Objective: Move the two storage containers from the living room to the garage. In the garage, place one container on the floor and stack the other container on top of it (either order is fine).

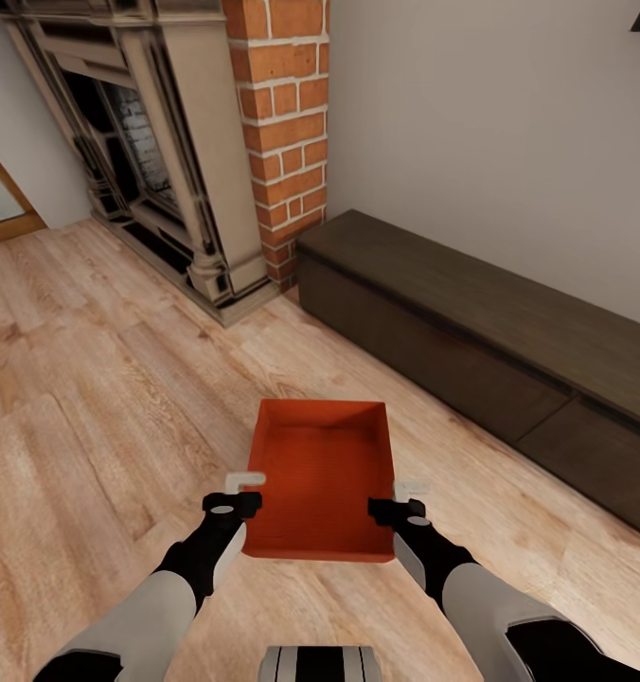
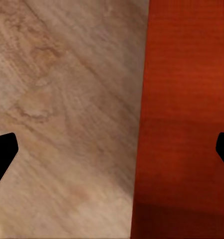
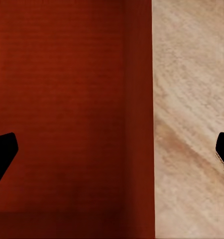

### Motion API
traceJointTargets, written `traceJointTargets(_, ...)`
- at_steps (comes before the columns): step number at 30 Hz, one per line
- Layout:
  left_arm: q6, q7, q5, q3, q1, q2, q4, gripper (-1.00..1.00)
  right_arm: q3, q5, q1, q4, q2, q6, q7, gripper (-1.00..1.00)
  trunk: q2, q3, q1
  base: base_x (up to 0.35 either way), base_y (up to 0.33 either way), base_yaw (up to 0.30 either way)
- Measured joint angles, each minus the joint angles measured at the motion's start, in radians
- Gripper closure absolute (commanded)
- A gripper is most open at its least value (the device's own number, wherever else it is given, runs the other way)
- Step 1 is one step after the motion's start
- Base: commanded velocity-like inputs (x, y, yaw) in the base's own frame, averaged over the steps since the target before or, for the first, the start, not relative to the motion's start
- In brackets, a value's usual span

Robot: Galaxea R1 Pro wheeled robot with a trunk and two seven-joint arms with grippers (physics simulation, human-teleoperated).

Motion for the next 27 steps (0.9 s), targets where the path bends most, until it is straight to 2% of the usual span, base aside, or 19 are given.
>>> traceJointTargets(27, 0.000, -0.004, -0.005, -0.007, 0.000, -0.005, 0.013, -1.00, -0.002, -0.004, 0.000, 0.015, -0.001, -0.002, 0.000, -1.00, 0.000, 0.000, 0.000, 0.008, 0.000, 0.000)
